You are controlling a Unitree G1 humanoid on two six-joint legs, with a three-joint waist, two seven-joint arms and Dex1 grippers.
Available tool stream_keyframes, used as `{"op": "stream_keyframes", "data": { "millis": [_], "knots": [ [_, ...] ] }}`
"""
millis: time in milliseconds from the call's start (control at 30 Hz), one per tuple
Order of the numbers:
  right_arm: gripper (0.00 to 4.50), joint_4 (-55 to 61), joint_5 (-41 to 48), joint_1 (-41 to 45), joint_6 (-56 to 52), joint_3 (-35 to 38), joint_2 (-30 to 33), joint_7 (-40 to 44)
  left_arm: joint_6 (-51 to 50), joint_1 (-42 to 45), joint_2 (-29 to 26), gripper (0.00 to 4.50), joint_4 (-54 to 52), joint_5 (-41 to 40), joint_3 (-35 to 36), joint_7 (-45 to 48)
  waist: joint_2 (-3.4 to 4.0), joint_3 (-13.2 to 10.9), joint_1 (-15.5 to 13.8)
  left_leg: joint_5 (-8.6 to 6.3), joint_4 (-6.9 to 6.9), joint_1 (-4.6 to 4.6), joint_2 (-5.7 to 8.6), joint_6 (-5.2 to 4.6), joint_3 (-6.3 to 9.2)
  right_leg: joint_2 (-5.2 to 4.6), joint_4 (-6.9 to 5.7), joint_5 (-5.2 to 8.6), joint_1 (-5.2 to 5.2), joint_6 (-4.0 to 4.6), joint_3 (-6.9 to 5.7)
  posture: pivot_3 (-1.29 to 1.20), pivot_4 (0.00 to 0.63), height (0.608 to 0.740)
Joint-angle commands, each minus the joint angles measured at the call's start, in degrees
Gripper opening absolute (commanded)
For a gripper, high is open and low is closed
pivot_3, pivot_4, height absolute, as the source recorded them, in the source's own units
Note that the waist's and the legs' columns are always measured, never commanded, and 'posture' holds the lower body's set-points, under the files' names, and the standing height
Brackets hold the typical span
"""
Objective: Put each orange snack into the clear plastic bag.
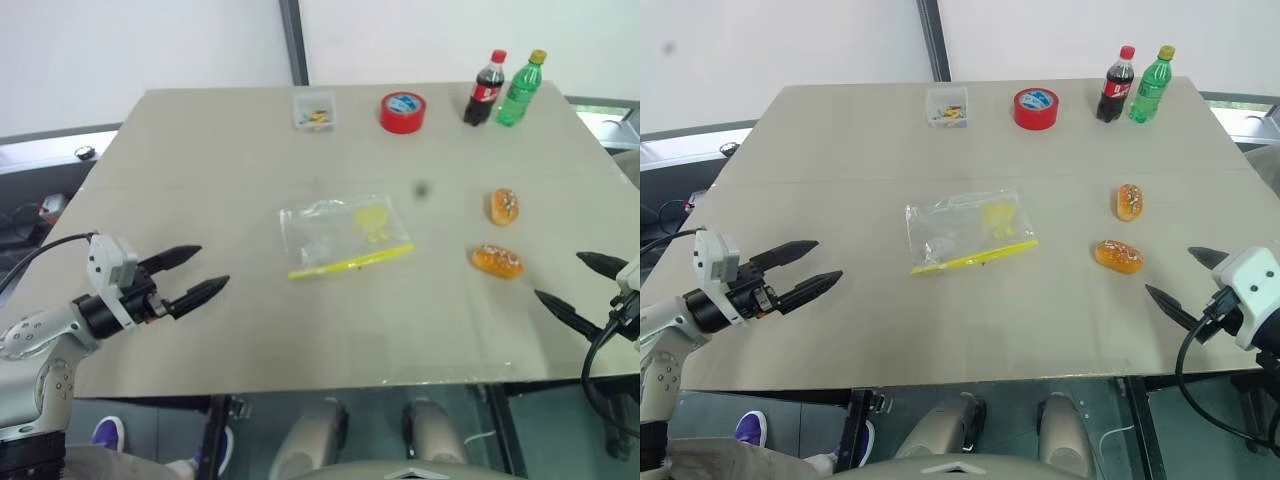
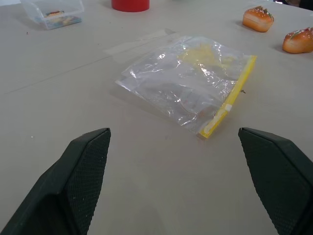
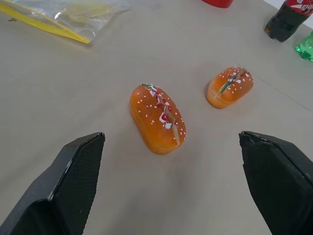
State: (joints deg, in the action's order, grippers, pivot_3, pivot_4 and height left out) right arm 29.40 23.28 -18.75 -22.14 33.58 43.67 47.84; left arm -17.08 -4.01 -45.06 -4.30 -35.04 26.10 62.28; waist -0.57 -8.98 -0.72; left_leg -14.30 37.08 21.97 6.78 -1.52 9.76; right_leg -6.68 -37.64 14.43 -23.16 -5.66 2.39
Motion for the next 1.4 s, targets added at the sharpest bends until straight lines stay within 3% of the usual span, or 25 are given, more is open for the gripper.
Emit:
{"op": "stream_keyframes", "data": {
  "millis": [33, 367, 500, 667, 733, 833, 933, 1200, 1400],
  "knots": [
    [4.5, 2.6, 0.7, 0.2, -0.6, 1.5, 0.9, -0.6, -0.6, 1.5, -0.5, 4.43, -1.0, -0.9, 0.0, 0.1, 0.0, 0.0, 0.0, 0.0, 0.0, 0.0, 0.0, 0.0, 0.0, 0.0, 0.0, 0.0, 0.0, 0.0, 0.0, 0.0, 0.15, 0.74],
    [4.5, 4.9, 1.0, 2.1, -3.3, -1.2, 0.7, -2.7, -4.4, 5.7, 1.9, 4.43, -2.3, -1.9, -3.5, -2.6, -0.05, 0.0, 0.0, -0.01, -0.03, 0.01, 0.0, -0.01, 0.0, 0.0, 0.03, 0.0, -0.02, 0.0, -0.01, 0.0, 0.15, 0.74],
    [4.5, 6.4, 1.2, 3.7, -3.5, -3.5, 0.3, -3.6, -10.9, 7.7, 3.4, 4.43, -4.1, -4.0, -4.4, -7.9, -0.06, -0.1, 0.0, -0.01, -0.02, 0.01, 0.0, -0.01, 0.03, 0.0, 0.03, 0.0, -0.01, -0.01, -0.02, 0.0, 0.15, 0.74],
    [4.5, 10.3, -0.9, 8.3, -4.1, -12.9, 0.2, -6.5, -27.8, 12.6, 5.5, 4.43, -3.8, -16.9, -1.8, -15.8, -0.1, -0.1, 0.0, -0.01, -0.02, 0.02, 0.0, -0.01, 0.05, 0.02, 0.0, 0.0, -0.04, -0.02, -0.04, 0.0, 0.15, 0.74],
    [4.5, 12.1, -1.8, 11.1, -4.6, -17.7, 0.0, -7.6, -39.0, 16.3, 4.6, 4.43, -0.3, -20.9, -2.9, -20.5, -0.11, -0.1, 0.0, 0.0, -0.02, 0.02, 0.0, 0.0, 0.08, 0.02, -0.02, 0.0, -0.05, -0.02, -0.07, 0.0, 0.15, 0.74],
    [4.5, 13.9, -3.2, 14.7, -4.9, -23.6, -1.1, -9.5, -49.7, 23.0, 5.0, 4.43, 6.3, -22.8, -5.1, -25.1, -0.13, -0.1, 0.0, 0.0, -0.01, 0.02, 0.02, 0.0, 0.09, 0.03, -0.04, 0.0, -0.07, -0.03, -0.08, 0.0, 0.15, 0.74],
    [4.5, 15.8, -3.7, 15.1, -6.0, -25.6, -1.9, -10.9, -49.9, 28.6, 5.2, 4.43, 12.6, -18.6, -6.7, -27.0, -0.22, -0.1, -0.1, 0.01, 0.01, 0.03, 0.05, 0.01, 0.14, 0.04, -0.06, 0.0, -0.09, -0.03, -0.13, 0.0, 0.15, 0.74],
    [4.5, 19.1, -5.6, 12.1, -7.9, -25.7, -2.6, -14.3, -51.8, 41.7, 5.7, 4.43, 32.2, -11.3, -13.7, -21.0, -0.36, -0.2, -0.1, 0.16, 0.01, 0.32, 0.07, 0.28, 0.1, 0.03, -0.12, -0.02, -0.42, 0.0, -0.06, 0.0, 0.15, 0.74],
    [4.5, 22.6, -7.5, 7.2, -8.9, -23.9, -3.4, -17.0, -49.0, 52.7, 9.0, 4.43, 47.3, -3.8, -27.2, 0.3, -0.43, -0.2, 0.0, 0.16, 0.22, 0.47, 0.22, 0.27, 0.2, -0.02, -0.15, -0.03, -0.41, -0.03, -0.17, 0.0, 0.15, 0.74]
  ]
}}
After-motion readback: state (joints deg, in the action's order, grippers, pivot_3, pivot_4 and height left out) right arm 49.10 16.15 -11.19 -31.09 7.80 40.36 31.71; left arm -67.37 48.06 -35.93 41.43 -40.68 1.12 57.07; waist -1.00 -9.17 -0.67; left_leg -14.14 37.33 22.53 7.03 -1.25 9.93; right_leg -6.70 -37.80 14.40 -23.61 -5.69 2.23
